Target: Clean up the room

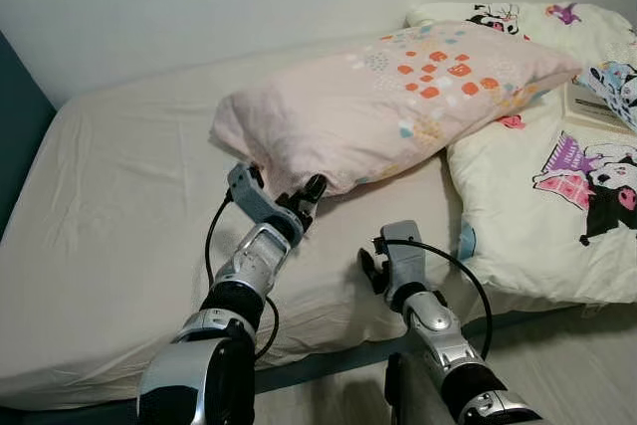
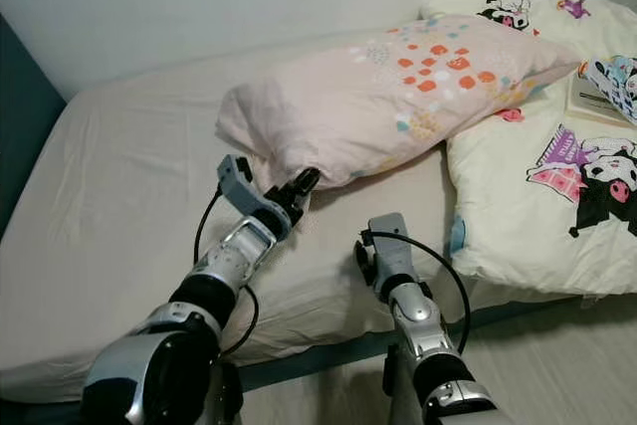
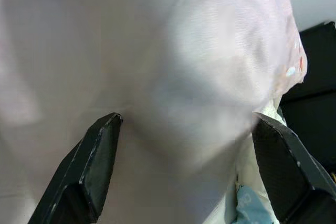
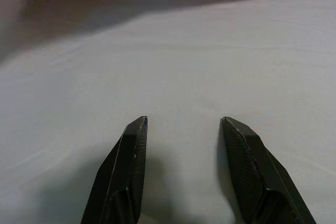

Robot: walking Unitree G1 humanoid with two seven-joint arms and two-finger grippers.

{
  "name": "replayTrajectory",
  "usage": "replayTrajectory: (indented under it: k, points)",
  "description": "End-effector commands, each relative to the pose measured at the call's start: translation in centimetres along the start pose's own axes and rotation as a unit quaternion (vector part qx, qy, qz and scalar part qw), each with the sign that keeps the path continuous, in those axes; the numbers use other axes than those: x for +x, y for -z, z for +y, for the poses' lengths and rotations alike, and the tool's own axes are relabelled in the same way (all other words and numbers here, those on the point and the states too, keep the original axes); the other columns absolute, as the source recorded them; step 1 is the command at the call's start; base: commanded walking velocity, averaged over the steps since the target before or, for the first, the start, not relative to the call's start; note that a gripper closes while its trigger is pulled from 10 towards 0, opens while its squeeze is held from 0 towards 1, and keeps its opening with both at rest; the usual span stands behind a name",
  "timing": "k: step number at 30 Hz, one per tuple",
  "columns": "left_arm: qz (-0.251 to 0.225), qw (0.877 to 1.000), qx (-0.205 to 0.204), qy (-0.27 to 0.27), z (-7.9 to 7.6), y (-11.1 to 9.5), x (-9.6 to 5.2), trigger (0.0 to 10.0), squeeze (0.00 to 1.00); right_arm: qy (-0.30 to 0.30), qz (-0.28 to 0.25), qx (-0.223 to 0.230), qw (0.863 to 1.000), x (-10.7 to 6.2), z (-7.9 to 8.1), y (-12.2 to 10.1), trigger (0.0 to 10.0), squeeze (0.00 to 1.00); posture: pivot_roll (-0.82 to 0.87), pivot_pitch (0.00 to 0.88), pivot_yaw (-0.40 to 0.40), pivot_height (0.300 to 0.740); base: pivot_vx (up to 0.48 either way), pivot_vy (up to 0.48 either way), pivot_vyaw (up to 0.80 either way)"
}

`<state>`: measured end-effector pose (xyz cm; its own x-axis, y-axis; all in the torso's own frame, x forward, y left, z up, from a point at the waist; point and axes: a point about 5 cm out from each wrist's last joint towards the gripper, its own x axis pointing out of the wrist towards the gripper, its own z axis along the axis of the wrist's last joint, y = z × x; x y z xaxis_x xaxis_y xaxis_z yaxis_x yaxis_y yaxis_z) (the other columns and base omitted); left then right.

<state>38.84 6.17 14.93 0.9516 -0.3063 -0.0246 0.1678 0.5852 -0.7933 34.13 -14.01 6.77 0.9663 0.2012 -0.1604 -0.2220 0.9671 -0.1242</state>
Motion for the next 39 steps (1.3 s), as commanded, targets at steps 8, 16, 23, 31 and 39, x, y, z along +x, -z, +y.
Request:
replayTrajectory:
  k: [8,16,23,31,39]
  points:
    - [0.024,1.000,0.008,-0.016,0.4,1.6,-0.1,0.0,0.00,0.001,0.039,0.011,0.999,-0.7,0.4,1.9,10.0,0.00,0.03,0.244,0.094,0.542,0.000,0.000,0.00]
    - [0.022,0.999,0.009,-0.022,0.7,1.3,-0.2,0.0,0.00,0.003,0.041,0.010,0.999,-0.7,0.3,2.0,10.0,0.00,0.03,0.241,0.094,0.542,0.000,0.000,0.00]
    - [0.023,0.999,0.018,-0.029,1.0,1.0,-0.2,0.0,0.00,0.004,0.040,0.009,0.999,-0.6,0.3,1.8,10.0,0.00,0.03,0.232,0.094,0.542,0.000,0.000,0.00]
    - [0.006,0.998,0.047,-0.029,2.1,-1.3,-0.4,0.0,0.00,0.008,0.038,0.008,0.999,-0.5,0.1,1.7,10.0,0.00,0.02,0.211,0.100,0.542,0.000,0.000,0.00]
    - [-0.046,0.988,0.142,-0.036,7.5,-9.1,-3.7,0.0,0.00,0.010,0.037,0.008,0.999,-0.5,-0.3,1.5,10.0,0.00,0.02,0.165,0.065,0.542,0.000,0.000,0.00]
